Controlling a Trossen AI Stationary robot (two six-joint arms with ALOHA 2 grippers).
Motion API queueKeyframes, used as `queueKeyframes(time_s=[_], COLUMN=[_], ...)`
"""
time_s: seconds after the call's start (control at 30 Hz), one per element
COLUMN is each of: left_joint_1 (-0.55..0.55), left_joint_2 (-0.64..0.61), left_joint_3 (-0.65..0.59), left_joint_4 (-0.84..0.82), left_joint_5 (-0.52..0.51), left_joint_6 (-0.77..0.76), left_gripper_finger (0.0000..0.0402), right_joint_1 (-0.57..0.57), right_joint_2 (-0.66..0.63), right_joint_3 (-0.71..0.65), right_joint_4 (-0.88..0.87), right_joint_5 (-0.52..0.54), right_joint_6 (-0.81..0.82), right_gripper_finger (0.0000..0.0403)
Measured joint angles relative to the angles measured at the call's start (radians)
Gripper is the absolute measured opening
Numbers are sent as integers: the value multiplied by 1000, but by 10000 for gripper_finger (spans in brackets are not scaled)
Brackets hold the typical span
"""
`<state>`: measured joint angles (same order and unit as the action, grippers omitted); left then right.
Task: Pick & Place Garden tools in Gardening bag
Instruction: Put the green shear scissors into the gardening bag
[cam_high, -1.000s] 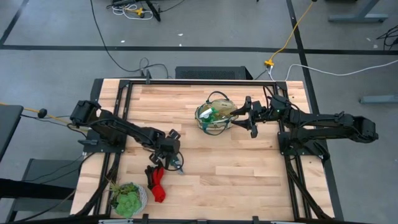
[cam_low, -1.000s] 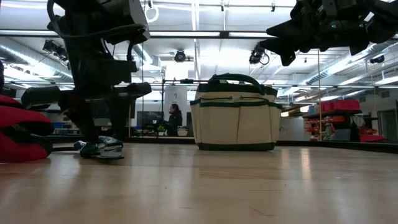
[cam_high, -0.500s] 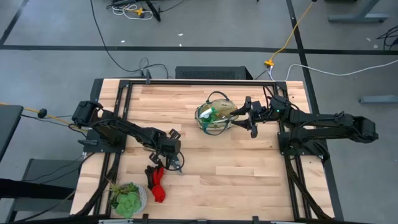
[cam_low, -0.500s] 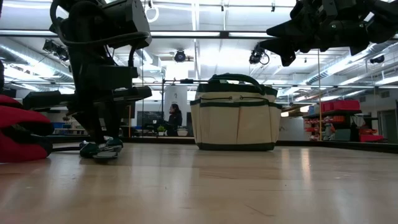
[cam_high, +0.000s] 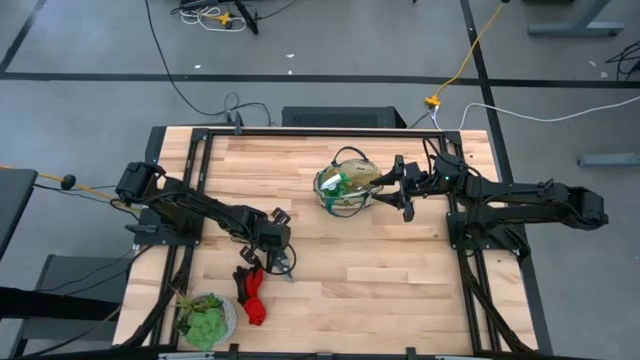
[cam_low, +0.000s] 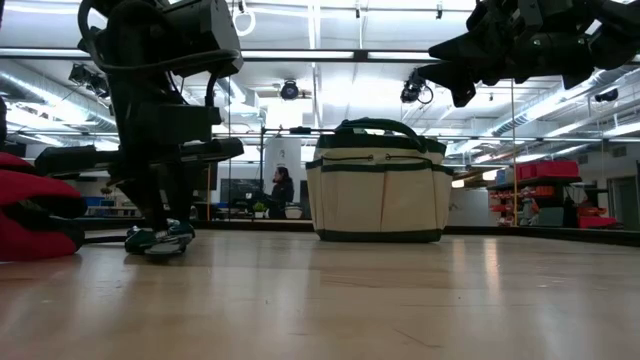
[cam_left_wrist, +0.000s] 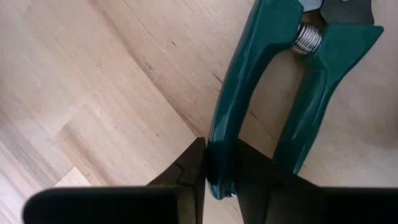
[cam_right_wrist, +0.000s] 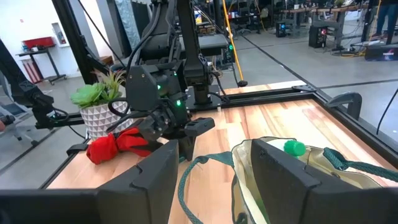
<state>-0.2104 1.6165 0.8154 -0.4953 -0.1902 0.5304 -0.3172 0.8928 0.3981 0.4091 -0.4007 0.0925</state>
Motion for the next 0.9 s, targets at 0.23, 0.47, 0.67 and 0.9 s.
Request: queueKeyframes(time_s=[0.23,0.47,0.67,0.9], left_joint_1=[0,4,4,4], left_joint_2=[0,0,0,0], left_joint_3=[0,0,0,73], left_joint_4=[0,0,0,-68], left_joint_5=[0,0,0,0], left_joint_6=[-3,-46,-48,-48], left_gripper_finger=[66,60,60,60], right_joint_1=[0,0,0,0], right_joint_2=[0,0,0,0], right_joint_3=[0,0,0,0], right_joint_4=[0,0,0,0], right_joint_5=[0,0,0,0], right_joint_6=[0,0,0,3], right_gripper_finger=[204,204,204,204])
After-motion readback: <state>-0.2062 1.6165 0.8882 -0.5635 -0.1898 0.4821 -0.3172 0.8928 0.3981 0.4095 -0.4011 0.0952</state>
